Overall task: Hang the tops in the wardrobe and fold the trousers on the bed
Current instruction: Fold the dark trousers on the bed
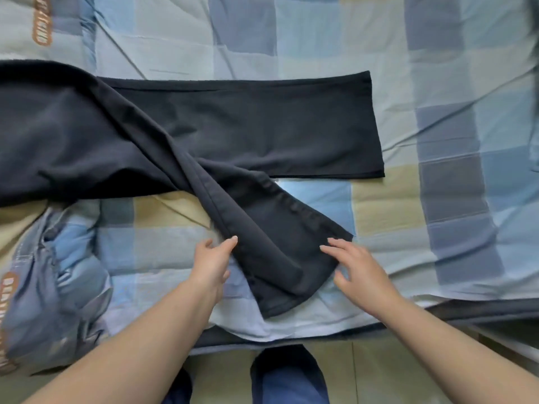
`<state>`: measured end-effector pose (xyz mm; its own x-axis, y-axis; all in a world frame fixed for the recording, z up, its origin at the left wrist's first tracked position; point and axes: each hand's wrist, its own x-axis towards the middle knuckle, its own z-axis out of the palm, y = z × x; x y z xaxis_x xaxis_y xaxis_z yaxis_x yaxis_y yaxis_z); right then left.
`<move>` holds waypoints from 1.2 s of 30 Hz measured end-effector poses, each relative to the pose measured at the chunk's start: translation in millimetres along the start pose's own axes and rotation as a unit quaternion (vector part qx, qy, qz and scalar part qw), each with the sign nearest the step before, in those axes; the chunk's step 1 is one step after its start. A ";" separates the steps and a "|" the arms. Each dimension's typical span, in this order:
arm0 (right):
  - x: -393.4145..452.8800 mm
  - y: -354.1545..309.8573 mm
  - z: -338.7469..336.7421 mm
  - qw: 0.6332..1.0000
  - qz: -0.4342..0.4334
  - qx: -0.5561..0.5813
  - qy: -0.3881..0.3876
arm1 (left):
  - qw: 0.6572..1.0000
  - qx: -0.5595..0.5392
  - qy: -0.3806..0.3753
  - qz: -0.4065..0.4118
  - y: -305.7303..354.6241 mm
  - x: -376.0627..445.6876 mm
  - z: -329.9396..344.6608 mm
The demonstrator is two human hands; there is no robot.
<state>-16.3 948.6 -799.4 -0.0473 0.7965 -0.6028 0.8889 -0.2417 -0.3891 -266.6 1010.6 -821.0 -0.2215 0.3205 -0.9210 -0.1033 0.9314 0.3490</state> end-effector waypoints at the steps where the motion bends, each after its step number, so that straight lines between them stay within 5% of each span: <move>1: 0.8 13.6 6.2 0.998 -0.047 -0.050 -0.014 | 1.000 0.001 0.018 -0.009 -7.6 1.3 9.1; 7: 16.1 59.6 41.4 0.965 -0.165 -0.202 0.006 | 0.998 0.023 -0.033 0.057 -31.9 5.5 38.4; 15: 21.3 72.6 59.2 0.972 -0.166 -0.142 0.089 | 0.990 -0.072 -0.042 0.113 13.4 -24.7 72.0; 21: 38.1 75.5 33.5 0.978 -0.054 0.067 0.188 | 0.979 -0.141 -0.027 0.146 79.0 -42.5 120.5; 27: 77.5 60.4 -59.2 0.848 0.050 0.457 0.262 | 0.967 -0.150 -0.022 0.204 174.0 -40.9 168.9; 36: 149.8 96.5 -131.3 0.770 0.151 0.586 0.201 | 0.962 -0.074 -0.057 0.256 252.1 -19.6 244.0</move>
<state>122.2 1117.4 -835.8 0.4353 0.6560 -0.6166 -0.2011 -0.5967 -0.7768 -51.8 1281.2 -757.2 -0.1726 0.7556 -0.6319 -0.1475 0.6145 0.7750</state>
